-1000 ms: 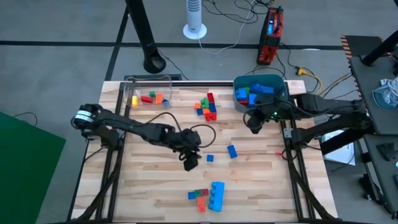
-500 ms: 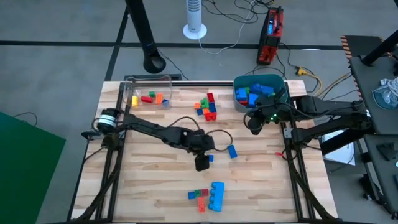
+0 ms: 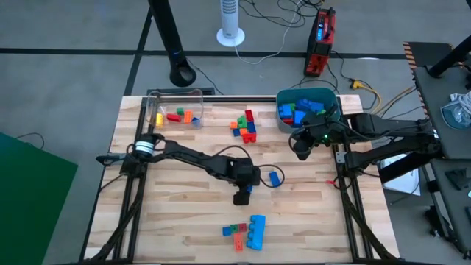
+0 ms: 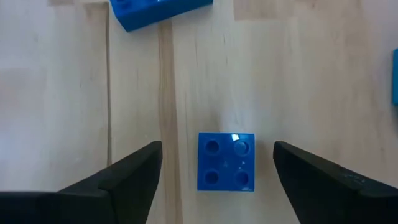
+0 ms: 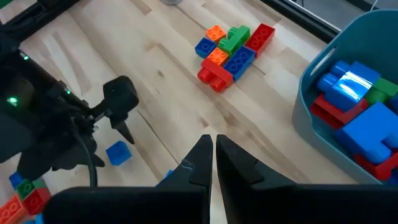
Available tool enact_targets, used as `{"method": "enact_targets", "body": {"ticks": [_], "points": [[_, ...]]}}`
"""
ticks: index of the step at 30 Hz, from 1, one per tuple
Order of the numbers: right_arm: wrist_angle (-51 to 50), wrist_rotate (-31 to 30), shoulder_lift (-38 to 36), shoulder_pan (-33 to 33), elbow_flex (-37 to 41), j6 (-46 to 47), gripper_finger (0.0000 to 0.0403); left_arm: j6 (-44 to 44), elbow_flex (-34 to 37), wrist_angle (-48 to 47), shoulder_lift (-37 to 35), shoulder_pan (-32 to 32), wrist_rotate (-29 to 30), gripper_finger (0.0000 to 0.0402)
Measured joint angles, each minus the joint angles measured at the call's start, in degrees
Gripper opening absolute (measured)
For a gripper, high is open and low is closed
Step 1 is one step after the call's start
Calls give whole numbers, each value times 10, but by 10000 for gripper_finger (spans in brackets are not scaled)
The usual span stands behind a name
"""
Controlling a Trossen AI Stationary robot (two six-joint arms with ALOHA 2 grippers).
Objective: Sort blocks by size
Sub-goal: Put the small blue game piece into the transparent bin
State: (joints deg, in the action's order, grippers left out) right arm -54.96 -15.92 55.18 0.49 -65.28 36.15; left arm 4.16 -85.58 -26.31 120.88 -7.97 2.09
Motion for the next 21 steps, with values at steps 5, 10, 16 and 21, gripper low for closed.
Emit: {"method": "enact_targets", "body": {"ticks": [5, 10, 16, 21], "points": [[0, 0, 0, 0, 0, -8, 13, -6, 1, 11, 9, 0, 0, 289], [0, 0, 0, 0, 1, -23, 13, -13, 1, 39, 24, 0, -16, 264], [0, -1, 1, 0, 1, -23, 13, 10, 12, 42, 26, 0, -27, 218], [0, -1, 1, 0, 1, -23, 13, 28, 19, 45, 24, 0, -28, 167]]}}
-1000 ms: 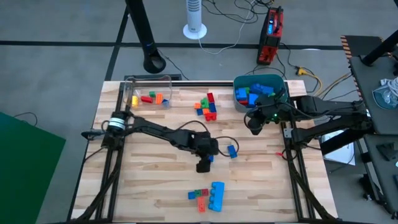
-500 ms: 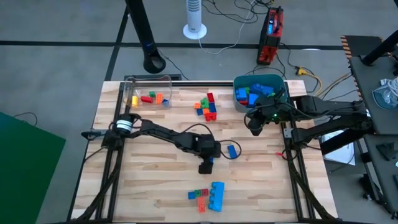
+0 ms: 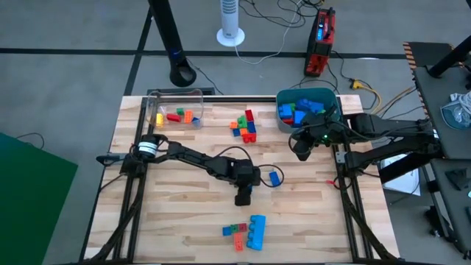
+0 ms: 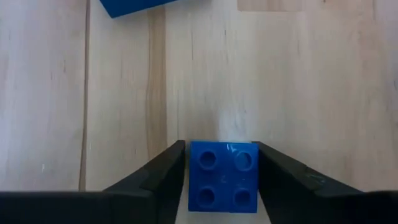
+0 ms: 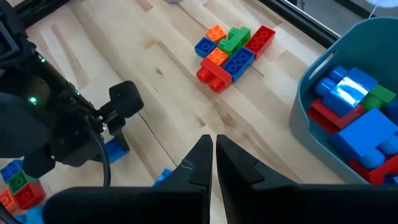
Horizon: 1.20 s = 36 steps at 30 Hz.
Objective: Sort blocks by size
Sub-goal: Put the small blue game piece into the transparent bin
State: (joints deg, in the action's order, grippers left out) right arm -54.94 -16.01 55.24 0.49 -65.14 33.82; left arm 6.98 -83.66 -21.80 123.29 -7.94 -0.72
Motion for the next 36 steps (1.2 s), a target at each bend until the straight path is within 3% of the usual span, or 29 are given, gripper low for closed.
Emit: {"method": "enact_targets", "body": {"ticks": [4, 12, 15, 18, 22, 29, 32, 36], "points": [[0, 0, 0, 0, 1, 0, 13, 0, 0, -2, -1, 0, 0, 127], [0, 0, 0, 0, 1, 0, 13, 17, 5, -37, -25, -2, -5, 134], [0, 0, 1, 0, 1, -2, 13, 17, 6, -67, -63, -2, 9, 142], [2, 0, 1, 0, 1, -6, 13, 19, 23, -98, -116, 3, 61, 135], [13, 0, 1, 4, 2, -18, 13, 68, 91, -108, -206, 27, 104, 127], [87, 15, 2, 42, 11, -49, 13, 201, 233, -141, -392, 148, 138, 130], [134, 45, 10, 70, 12, -49, 13, 250, 258, -213, -460, 246, 142, 131], [203, 93, 41, 106, 10, -42, 13, 236, 269, -264, -519, 392, 134, 131]]}}
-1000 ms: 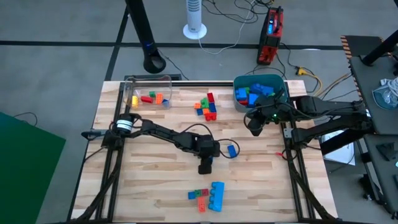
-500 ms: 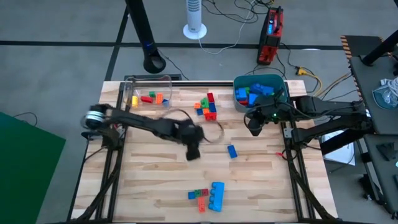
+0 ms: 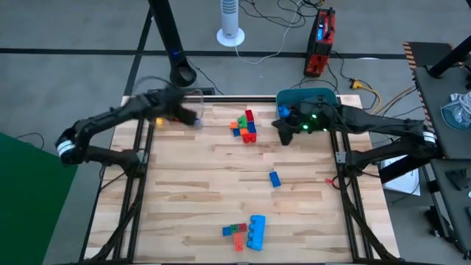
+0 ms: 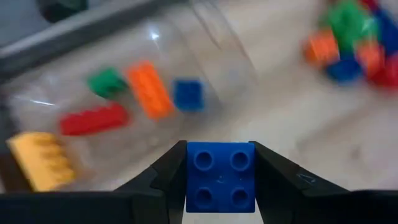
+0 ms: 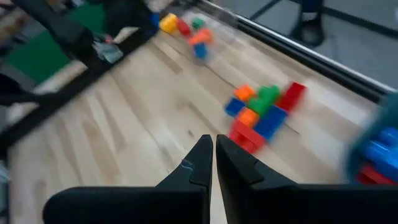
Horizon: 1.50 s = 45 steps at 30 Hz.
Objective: Sort blocks by size
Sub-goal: Put the small blue game piece into the transparent bin
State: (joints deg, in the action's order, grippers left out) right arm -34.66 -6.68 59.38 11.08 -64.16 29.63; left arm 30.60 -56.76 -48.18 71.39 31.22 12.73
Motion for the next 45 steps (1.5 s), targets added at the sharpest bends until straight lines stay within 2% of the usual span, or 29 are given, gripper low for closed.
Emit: {"method": "enact_targets", "body": {"ticks": [6, 10, 14, 18, 23, 28, 32, 36, 41, 45], "points": [[98, 99, 94, 41, -19, 4, 13, -57, -3, 10, -17, 201, -40, 132], [99, 131, 171, 48, -56, 2, 13, -92, -4, 7, 8, 274, -92, 132], [96, 151, 229, 47, -98, -9, 13, -94, -4, 12, 37, 287, -74, 140], [93, 172, 267, 47, -140, -23, 13, -102, -6, 16, 60, 286, -61, 166], [78, 172, 287, 48, -181, -42, 13, -106, -6, 18, 70, 286, -57, 186], [64, 172, 290, 51, -190, -49, 13, -99, -6, 10, 57, 279, -57, 189], [32, 172, 289, 51, -190, -49, 13, -66, -5, -14, 27, 245, -68, 189], [-7, 172, 289, 51, -190, -72, 13, 3, -5, -29, -13, 166, -73, 189], [-51, 174, 288, 51, -190, -112, 13, 127, -5, -28, -53, 12, -63, 189], [-63, 174, 286, 50, -190, -146, 13, 240, -5, -21, -66, -137, -10, 189]]}}
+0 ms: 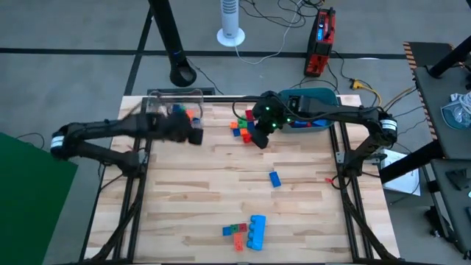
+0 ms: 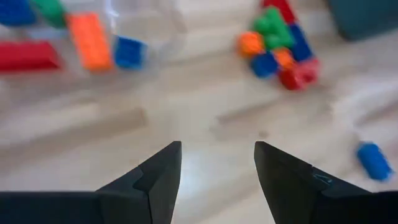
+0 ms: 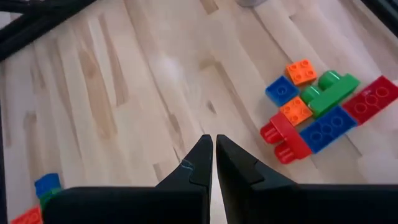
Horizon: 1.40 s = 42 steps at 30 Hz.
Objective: Sort blocks by size
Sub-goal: Put the small blue game piece into the transparent bin
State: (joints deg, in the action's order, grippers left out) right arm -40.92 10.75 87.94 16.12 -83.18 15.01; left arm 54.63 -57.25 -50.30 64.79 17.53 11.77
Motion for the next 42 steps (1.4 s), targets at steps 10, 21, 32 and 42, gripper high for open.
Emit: {"method": "enact_targets", "body": {"ticks": [10, 21, 32, 42], "points": [[-5, 17, 3, 1, 0, -71, 13, 292, 0, 40, 45, -297, 147, 189], [-8, 18, 3, 0, 0, 25, 13, 129, 1, 198, 106, -358, 153, 189], [-10, 45, 4, -9, 0, 165, 13, -46, 1, 244, 101, -361, 152, 189], [-3, -13, 38, -12, 0, 185, 13, -86, 1, 245, 101, -361, 144, 189]]}}
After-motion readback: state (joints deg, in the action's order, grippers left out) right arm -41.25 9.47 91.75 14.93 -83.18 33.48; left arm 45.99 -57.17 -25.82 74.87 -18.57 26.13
